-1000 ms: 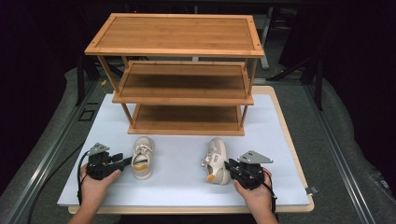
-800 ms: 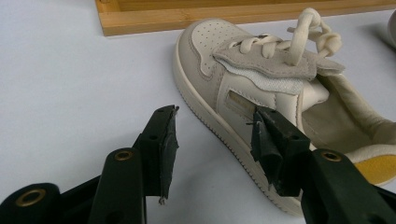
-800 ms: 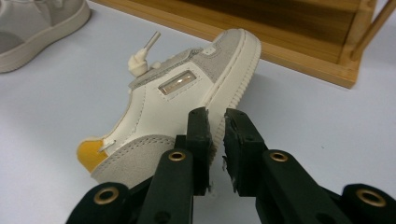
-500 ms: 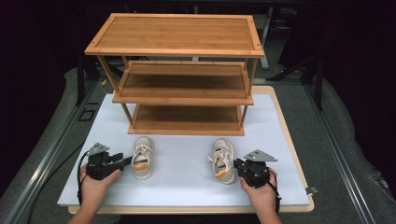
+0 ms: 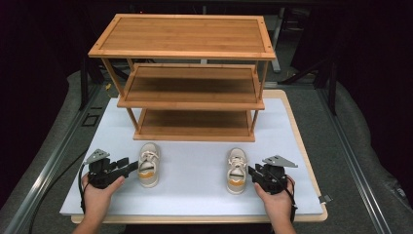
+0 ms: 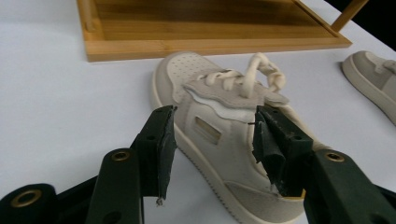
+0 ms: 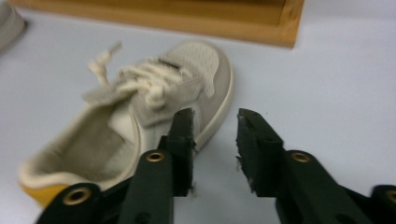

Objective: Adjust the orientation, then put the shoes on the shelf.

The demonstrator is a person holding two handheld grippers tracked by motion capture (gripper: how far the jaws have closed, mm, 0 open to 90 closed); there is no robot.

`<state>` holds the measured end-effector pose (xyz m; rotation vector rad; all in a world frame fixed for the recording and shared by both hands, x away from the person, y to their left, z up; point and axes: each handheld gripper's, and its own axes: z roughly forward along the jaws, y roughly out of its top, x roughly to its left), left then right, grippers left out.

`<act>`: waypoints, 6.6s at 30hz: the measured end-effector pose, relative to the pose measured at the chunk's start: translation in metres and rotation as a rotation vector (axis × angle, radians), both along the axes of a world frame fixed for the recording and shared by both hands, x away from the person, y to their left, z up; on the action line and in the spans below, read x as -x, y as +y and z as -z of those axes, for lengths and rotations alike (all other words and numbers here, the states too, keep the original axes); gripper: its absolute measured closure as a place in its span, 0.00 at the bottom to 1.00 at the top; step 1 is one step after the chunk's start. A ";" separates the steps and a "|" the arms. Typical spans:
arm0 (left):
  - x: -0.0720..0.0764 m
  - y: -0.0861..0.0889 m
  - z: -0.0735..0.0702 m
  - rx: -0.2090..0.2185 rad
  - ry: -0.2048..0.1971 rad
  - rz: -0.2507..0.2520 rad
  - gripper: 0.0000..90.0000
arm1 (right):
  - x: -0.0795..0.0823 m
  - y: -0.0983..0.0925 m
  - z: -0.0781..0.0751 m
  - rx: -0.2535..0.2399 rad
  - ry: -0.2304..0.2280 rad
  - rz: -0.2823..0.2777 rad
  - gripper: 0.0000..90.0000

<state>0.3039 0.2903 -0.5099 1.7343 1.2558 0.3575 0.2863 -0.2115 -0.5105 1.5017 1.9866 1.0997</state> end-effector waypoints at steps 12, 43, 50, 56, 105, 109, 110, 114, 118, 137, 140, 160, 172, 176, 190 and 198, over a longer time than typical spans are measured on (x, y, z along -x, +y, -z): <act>-0.009 -0.019 0.010 -0.002 0.042 0.040 0.49 | 0.005 0.022 -0.001 -0.041 -0.031 -0.049 0.58; -0.018 -0.029 0.013 -0.046 0.069 -0.006 0.65 | -0.008 0.025 0.013 -0.107 0.041 -0.015 0.64; -0.014 -0.050 0.012 -0.030 0.075 0.059 0.66 | -0.009 0.038 0.012 -0.094 0.039 -0.047 0.65; -0.008 -0.078 0.013 -0.029 0.070 0.103 0.66 | -0.008 0.056 0.011 -0.086 0.045 -0.104 0.65; -0.010 -0.131 0.018 0.025 0.052 0.137 0.61 | -0.008 0.114 0.014 -0.153 -0.006 -0.105 0.56; -0.006 -0.130 0.016 0.029 0.035 0.131 0.60 | -0.003 0.113 0.011 -0.166 -0.019 -0.104 0.55; -0.005 -0.129 0.016 0.028 0.029 0.128 0.60 | -0.002 0.112 0.011 -0.164 -0.018 -0.104 0.55; -0.002 -0.127 0.016 0.050 0.033 0.111 0.59 | 0.001 0.111 0.012 -0.165 -0.014 -0.086 0.53; 0.001 -0.127 0.019 0.065 0.038 0.095 0.59 | 0.004 0.115 0.013 -0.179 -0.017 -0.078 0.53; 0.000 -0.133 0.029 0.120 0.046 0.043 0.60 | 0.004 0.113 0.025 -0.288 0.018 -0.007 0.59; 0.000 -0.133 0.030 0.129 0.044 0.040 0.60 | 0.003 0.114 0.027 -0.297 0.015 -0.004 0.59; 0.003 -0.136 0.035 0.170 0.032 0.001 0.60 | 0.004 0.114 0.034 -0.360 -0.013 0.035 0.60; 0.004 -0.136 0.037 0.184 0.022 -0.007 0.61 | 0.005 0.116 0.033 -0.330 -0.011 0.042 0.62; 0.004 -0.135 0.037 0.187 0.023 -0.004 0.61 | 0.005 0.115 0.033 -0.335 -0.008 0.032 0.62; 0.005 -0.136 0.036 0.181 0.018 -0.010 0.63 | 0.004 0.117 0.031 -0.330 -0.003 0.037 0.65; 0.005 -0.136 0.035 0.172 0.018 -0.017 0.64 | 0.005 0.119 0.030 -0.328 -0.014 0.043 0.65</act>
